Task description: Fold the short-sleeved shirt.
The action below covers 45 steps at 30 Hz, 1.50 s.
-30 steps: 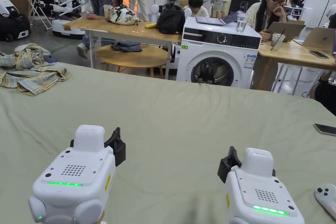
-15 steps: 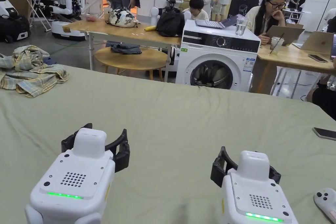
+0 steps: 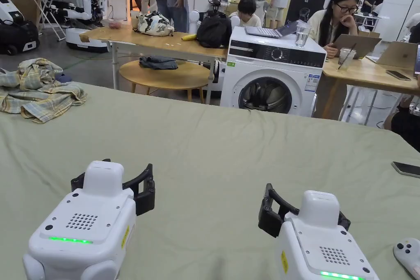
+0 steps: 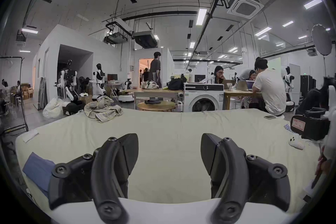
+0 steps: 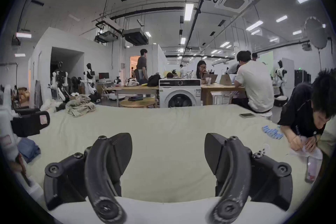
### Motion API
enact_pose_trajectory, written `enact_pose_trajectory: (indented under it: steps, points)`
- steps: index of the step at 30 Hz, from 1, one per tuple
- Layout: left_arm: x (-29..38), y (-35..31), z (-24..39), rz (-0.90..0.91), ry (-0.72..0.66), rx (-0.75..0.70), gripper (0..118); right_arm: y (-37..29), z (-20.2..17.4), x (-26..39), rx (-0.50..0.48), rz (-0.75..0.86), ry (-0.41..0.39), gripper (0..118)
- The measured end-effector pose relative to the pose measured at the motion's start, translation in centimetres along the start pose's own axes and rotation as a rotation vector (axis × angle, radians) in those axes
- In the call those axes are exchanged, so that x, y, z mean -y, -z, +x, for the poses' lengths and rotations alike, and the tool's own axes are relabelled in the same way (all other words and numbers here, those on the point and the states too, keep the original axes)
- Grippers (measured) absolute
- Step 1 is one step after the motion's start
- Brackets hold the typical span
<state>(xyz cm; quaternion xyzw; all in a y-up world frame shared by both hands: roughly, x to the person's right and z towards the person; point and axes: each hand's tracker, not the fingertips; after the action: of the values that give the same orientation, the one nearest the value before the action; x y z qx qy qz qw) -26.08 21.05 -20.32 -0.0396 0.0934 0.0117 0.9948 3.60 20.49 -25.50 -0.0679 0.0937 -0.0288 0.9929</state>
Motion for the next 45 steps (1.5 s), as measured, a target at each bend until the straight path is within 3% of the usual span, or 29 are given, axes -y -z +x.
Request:
enact_pose_trajectory:
  steps: [6,10,17,24,32,38,45]
  points:
    - [0.1,0.2,-0.7,-0.017,-0.032,0.013,71,0.3,0.9,0.0,-0.009,-0.041,0.160,84]
    - [0.1,0.2,-0.7,-0.022,-0.030,0.016,71,0.6,0.5,-0.1,0.054,-0.044,0.106,84]
    - [0.6,0.3,-0.6,-0.060,-0.020,0.018,71,0.6,-0.1,-0.3,0.112,-0.047,0.105,84]
    - [0.9,0.4,-0.8,-0.075,-0.032,0.026,71,0.7,-1.5,-0.9,0.228,-0.044,-0.005,85]
    - [0.5,0.4,-1.0,-0.076,-0.031,0.034,71,0.8,-0.9,-2.1,0.159,-0.084,0.088,85]
    - [0.3,0.5,-1.2,-0.077,-0.027,0.039,71,1.5,-0.7,-2.7,0.183,-0.140,0.092,85]
    - [0.2,0.7,-1.0,-0.074,-0.013,0.012,71,2.3,0.6,-2.5,0.127,-0.186,0.142,85]
